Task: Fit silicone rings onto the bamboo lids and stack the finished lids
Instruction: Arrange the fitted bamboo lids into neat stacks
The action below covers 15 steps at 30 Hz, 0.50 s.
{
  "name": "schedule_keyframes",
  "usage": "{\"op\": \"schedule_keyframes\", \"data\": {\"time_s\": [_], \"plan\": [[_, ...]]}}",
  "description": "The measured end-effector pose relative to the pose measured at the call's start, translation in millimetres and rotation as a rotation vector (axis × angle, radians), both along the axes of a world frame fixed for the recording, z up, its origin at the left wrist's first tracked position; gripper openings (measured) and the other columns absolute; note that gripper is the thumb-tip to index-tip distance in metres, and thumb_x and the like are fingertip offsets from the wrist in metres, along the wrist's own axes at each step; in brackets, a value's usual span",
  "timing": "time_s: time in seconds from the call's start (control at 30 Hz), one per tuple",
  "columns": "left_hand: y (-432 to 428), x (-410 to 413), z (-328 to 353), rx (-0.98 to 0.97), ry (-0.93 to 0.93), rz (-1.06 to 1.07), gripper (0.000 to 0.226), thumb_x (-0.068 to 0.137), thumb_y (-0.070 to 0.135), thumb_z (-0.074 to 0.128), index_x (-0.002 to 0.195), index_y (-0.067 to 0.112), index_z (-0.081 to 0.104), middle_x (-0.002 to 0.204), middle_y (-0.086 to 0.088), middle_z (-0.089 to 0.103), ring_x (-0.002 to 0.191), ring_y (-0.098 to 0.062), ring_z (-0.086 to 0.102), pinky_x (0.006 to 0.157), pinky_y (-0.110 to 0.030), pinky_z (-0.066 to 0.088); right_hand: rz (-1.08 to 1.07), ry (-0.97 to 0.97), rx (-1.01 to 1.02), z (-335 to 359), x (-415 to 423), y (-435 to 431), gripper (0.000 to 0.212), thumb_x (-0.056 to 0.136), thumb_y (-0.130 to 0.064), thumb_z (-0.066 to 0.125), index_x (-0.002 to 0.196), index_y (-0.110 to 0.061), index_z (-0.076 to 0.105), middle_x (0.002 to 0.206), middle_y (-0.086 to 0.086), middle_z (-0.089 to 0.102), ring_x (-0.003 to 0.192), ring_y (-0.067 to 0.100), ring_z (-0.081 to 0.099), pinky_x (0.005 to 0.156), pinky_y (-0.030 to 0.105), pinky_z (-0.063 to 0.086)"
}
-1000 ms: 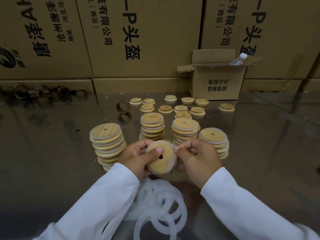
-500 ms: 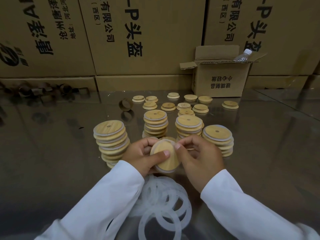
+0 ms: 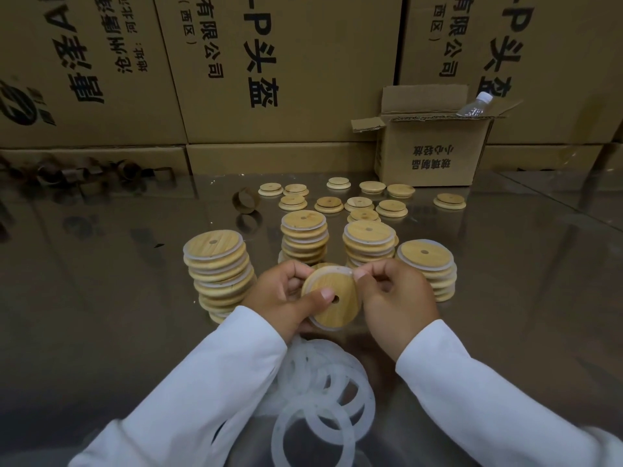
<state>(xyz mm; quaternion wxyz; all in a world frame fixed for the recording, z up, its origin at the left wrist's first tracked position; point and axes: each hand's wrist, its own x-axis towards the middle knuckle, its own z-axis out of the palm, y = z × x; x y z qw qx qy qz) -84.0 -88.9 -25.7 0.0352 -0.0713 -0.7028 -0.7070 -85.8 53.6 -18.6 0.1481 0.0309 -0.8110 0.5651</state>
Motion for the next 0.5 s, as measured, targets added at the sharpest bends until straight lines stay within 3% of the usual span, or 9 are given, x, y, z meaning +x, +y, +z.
{"op": "schedule_keyframes", "data": {"time_s": [0.1,0.27,0.37,0.5], "plan": [[-4.1,-0.2,2.3,0.003,0.003,-0.004,0.011,0.081,-0.002,0.061,0.085,0.006,0.056,0.077,-0.011,0.065,0.063,-0.016,0.066,0.046,-0.025,0.053,0.037,-0.014,-0.066,1.3,-0.7,-0.9,0.018,0.087,-0.016,0.058,0.072,-0.024,0.061,0.072,-0.008,0.064,0.069,0.002,0.058,0.060,0.011,0.042],[-5.3,0.1,-0.2,0.026,-0.019,0.011,0.010,0.081,-0.003,0.061,0.085,0.006,0.056,0.078,-0.010,0.066,0.067,-0.017,0.066,0.048,-0.026,0.055,0.075,0.011,-0.075,-0.9,1.8,0.9,0.011,0.085,-0.017,0.062,0.076,-0.022,0.064,0.074,-0.006,0.067,0.072,0.007,0.062,0.070,0.022,0.050],[-4.0,-0.2,-1.8,0.044,-0.021,0.018,0.010,0.081,-0.003,0.061,0.084,0.006,0.056,0.073,-0.007,0.067,0.062,-0.014,0.067,0.047,-0.026,0.054,0.082,0.024,-0.091,-1.7,2.9,-0.5,0.012,0.083,-0.018,0.065,0.074,-0.026,0.063,0.073,-0.010,0.066,0.069,0.004,0.063,0.068,0.018,0.050],[-6.7,-2.2,-2.4,0.028,-0.004,0.007,0.010,0.080,-0.001,0.061,0.085,0.006,0.057,0.075,-0.007,0.068,0.065,-0.016,0.068,0.048,-0.027,0.055,0.117,-0.075,-0.213,0.3,-1.2,1.8,0.018,0.082,-0.015,0.067,0.067,-0.025,0.066,0.070,-0.008,0.067,0.074,0.011,0.063,0.076,0.030,0.051]]}}
